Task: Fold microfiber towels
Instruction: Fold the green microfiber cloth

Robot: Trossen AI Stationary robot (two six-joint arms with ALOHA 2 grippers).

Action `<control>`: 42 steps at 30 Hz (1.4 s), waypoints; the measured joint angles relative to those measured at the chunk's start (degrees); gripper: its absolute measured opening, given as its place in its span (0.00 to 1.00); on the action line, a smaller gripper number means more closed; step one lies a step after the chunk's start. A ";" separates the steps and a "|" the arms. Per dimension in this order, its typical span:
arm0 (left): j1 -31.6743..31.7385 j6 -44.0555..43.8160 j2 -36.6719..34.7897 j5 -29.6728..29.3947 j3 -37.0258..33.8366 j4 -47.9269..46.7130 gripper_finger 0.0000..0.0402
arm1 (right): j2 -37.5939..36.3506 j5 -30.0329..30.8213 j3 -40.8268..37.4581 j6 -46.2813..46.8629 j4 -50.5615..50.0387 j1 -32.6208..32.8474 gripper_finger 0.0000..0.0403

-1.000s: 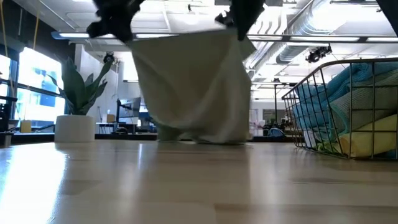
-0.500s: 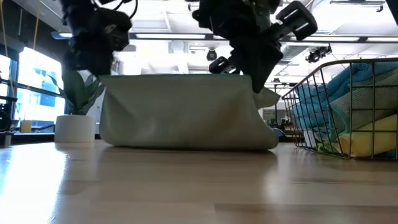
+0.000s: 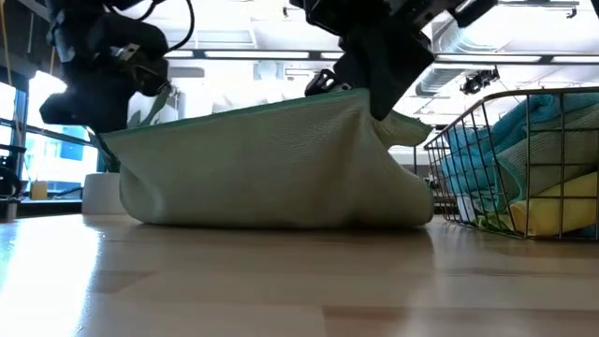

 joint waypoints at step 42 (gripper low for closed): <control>-11.03 69.06 0.21 6.17 -0.56 2.15 0.37 | 2.67 17.80 -7.69 43.61 4.69 12.38 0.37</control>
